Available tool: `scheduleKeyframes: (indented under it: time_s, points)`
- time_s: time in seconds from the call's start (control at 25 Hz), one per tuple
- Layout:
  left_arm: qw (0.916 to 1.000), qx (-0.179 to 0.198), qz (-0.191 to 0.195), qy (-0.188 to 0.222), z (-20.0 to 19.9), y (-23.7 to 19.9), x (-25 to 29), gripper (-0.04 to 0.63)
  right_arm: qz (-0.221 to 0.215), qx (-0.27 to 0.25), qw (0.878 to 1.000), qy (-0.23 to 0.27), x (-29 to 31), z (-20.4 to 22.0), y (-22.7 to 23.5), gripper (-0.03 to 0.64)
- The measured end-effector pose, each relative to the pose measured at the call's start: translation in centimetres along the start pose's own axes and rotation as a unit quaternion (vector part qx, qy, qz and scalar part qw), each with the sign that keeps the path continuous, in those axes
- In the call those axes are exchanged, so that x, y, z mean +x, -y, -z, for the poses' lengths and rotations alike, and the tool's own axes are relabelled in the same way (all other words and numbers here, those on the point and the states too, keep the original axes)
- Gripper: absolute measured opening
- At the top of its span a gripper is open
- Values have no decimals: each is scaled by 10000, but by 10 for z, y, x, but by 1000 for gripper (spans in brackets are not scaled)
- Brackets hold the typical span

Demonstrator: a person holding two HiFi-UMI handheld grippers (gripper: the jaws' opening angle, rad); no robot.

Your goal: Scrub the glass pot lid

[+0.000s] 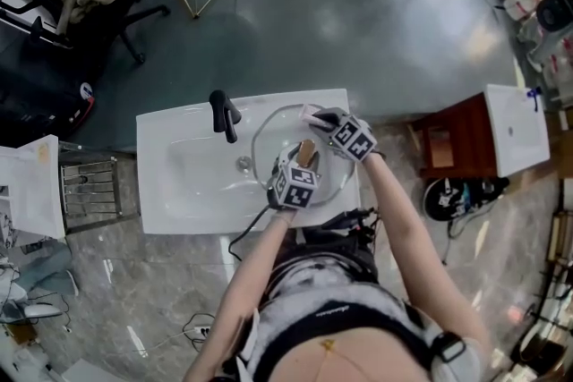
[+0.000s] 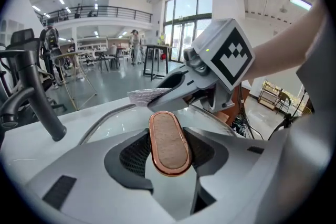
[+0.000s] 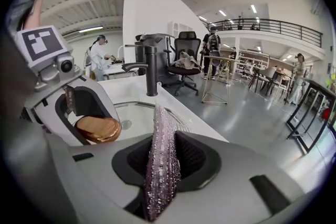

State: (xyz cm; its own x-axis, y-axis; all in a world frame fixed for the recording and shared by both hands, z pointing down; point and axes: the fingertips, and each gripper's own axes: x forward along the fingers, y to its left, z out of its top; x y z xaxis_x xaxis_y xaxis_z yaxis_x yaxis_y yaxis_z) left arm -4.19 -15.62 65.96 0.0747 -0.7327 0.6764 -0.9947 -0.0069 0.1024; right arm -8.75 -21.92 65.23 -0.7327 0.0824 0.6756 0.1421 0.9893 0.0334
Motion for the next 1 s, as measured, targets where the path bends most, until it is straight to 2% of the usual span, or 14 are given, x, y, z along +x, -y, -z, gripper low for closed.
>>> scheduleKeyframes:
  time_s: [0.44, 0.6, 1.0]
  points:
    - [10000, -32, -9, -10, 0, -2, 0, 204, 514, 476, 9972, 254, -37, 34, -10, 92]
    - [10000, -49, -6, -24, 0, -1, 0, 202, 635, 474, 9966, 238, -44, 37, -18, 92]
    - [10000, -15, -55, 5, 0, -2, 1, 202, 264, 282, 9984, 411, -62, 45, -55, 92]
